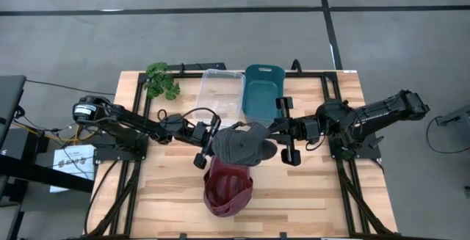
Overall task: Pick & Place hat
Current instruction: Put the top black cap into the blue bin
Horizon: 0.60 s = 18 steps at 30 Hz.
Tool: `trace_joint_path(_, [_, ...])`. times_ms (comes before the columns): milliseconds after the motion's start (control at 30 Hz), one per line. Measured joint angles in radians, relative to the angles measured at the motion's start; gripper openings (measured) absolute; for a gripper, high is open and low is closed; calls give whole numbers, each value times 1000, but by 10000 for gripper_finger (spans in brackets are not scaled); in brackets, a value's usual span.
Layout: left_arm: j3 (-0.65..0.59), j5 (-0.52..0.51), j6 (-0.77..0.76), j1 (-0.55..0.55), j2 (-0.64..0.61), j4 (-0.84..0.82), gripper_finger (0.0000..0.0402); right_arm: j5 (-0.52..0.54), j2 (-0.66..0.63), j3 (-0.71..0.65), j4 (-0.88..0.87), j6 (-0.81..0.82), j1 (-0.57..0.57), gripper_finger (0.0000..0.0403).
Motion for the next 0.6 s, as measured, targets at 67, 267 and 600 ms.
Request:
trace_joint_path(67, [0, 1, 1, 0, 0, 0, 66, 0, 0, 0, 0, 0, 0, 1])
trace_joint_path(267, [0, 7, 10, 0, -1, 4, 17, 5, 0, 0, -27, 0, -1, 1])
trace_joint_path(600, [-1, 2, 9, 0, -1, -27, 15, 66, 0, 0, -83, 13, 2, 23])
